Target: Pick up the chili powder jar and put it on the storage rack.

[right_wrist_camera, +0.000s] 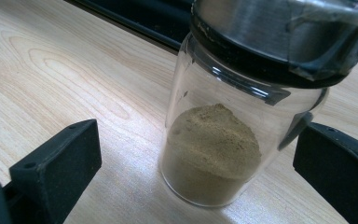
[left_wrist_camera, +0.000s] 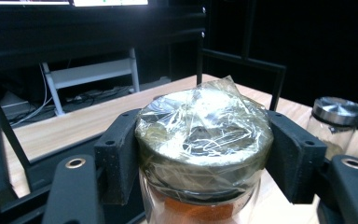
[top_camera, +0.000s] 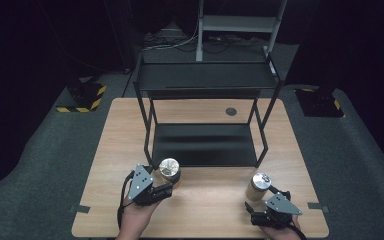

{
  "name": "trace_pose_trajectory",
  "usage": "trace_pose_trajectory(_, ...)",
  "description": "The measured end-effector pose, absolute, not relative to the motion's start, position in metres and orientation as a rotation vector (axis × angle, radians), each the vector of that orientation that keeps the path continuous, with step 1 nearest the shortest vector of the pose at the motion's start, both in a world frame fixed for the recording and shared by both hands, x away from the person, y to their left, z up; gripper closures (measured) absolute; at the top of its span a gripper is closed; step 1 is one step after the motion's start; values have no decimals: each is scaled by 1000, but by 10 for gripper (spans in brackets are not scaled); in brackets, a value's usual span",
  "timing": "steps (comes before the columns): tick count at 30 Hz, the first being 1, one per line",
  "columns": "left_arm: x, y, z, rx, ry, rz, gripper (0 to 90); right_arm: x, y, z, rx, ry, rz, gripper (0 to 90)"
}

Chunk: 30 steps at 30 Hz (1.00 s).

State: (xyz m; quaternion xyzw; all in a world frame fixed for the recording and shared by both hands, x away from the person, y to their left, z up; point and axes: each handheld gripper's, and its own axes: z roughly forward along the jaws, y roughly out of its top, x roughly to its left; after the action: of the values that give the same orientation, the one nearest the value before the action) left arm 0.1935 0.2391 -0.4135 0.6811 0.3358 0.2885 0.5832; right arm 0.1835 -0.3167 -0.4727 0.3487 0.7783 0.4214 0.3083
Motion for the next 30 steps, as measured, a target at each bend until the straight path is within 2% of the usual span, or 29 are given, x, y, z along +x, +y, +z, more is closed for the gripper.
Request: trace_pose_trajectory(30, 227, 240, -348, 1527, 748, 746, 340, 183, -319, -474, 937, 2044, 1130, 1)
